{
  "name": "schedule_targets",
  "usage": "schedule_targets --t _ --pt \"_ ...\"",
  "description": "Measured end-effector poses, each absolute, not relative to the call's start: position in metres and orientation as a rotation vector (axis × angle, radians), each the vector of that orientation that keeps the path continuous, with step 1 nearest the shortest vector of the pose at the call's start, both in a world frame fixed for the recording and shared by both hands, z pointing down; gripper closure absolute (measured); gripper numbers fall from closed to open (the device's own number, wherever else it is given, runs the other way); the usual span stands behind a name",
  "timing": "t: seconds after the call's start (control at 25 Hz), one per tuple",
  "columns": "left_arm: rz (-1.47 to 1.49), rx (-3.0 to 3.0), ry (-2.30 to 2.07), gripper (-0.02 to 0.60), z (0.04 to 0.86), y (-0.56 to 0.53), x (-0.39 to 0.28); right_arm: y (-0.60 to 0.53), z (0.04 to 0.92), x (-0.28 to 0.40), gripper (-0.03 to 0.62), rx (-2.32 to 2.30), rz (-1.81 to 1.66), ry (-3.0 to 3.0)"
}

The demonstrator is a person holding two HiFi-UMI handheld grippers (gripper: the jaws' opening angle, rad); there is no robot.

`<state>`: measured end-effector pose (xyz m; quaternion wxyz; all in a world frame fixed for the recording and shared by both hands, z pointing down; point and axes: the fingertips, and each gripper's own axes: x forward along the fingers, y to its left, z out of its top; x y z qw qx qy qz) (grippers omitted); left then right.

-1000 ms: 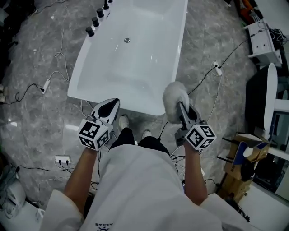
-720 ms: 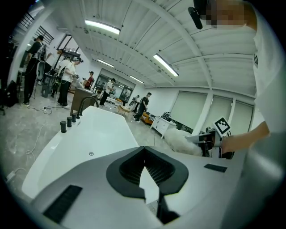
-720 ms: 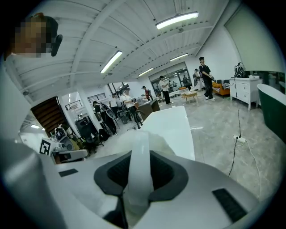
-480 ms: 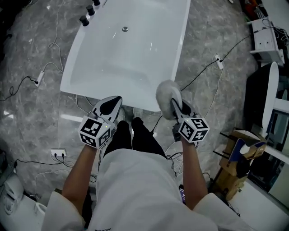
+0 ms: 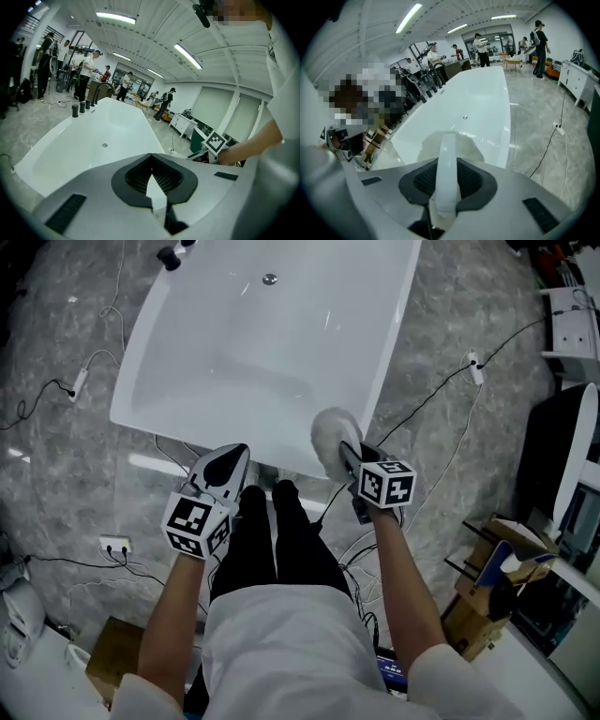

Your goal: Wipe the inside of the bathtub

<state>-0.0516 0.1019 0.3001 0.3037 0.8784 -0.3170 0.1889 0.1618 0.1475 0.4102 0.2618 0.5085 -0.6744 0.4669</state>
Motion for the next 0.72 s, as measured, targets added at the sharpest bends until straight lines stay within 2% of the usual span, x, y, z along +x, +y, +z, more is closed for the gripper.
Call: schedule_targets --t 0.28,0.72 --pt "0.511 2.268 -0.906 0.569 0.336 0.102 -0.046 0.146 0.486 0.160 0.497 1.168 1.311 -1.695" --pt "0.566 2.196 -0.982 0.569 0.379 0.106 -0.046 0.151 0.542 0.145 0.497 0.970 1.333 -1.582"
